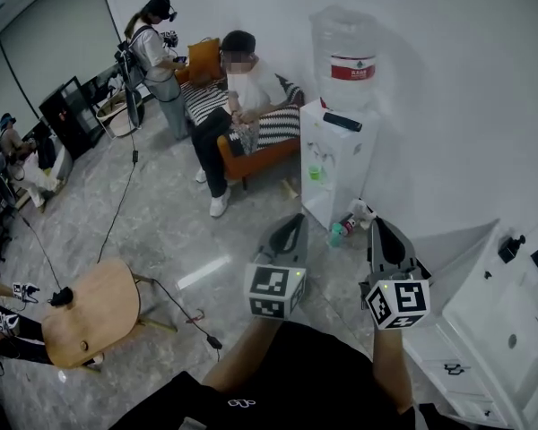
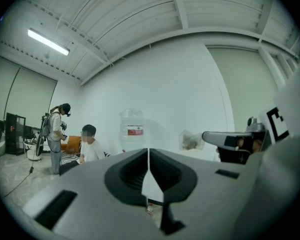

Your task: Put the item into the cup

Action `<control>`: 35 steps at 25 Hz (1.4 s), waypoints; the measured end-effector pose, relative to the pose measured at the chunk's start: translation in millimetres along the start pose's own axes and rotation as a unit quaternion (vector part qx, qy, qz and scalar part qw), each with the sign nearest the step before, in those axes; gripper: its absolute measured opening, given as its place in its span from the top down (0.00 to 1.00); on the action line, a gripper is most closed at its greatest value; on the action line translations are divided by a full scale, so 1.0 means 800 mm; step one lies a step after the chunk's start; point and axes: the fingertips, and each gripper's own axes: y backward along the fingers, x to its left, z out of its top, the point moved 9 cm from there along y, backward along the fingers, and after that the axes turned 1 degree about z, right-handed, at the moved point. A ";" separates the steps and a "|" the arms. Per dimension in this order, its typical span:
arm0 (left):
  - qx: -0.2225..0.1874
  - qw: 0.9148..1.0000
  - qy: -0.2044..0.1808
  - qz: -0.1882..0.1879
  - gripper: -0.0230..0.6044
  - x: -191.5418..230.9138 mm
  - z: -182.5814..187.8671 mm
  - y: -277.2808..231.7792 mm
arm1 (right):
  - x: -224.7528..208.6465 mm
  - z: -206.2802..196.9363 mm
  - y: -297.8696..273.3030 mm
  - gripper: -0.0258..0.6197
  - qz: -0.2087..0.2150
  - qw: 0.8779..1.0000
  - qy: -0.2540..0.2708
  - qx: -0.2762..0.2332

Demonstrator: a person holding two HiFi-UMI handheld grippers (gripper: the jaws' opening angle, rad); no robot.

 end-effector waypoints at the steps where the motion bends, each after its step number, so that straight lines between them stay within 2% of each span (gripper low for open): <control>1: 0.002 1.000 0.002 0.002 0.94 0.007 -0.003 -0.007 | -0.002 -0.003 -0.009 0.94 -0.001 1.000 -0.001 0.002; 7: 0.016 1.000 0.009 0.012 0.94 0.057 -0.019 -0.059 | -0.012 -0.029 -0.076 0.94 -0.001 1.000 -0.008 0.017; 21: 0.058 0.995 0.080 0.002 0.94 0.152 -0.050 -0.208 | -0.043 -0.063 -0.210 0.94 -0.022 0.996 -0.012 0.088; 26: 0.078 0.994 0.082 -0.003 0.94 0.195 -0.067 -0.261 | -0.049 -0.077 -0.282 0.94 -0.019 0.994 -0.026 0.108; 35: 0.117 0.991 0.062 -0.017 0.94 0.311 -0.056 -0.370 | -0.052 -0.110 -0.446 0.94 -0.024 0.990 -0.060 0.122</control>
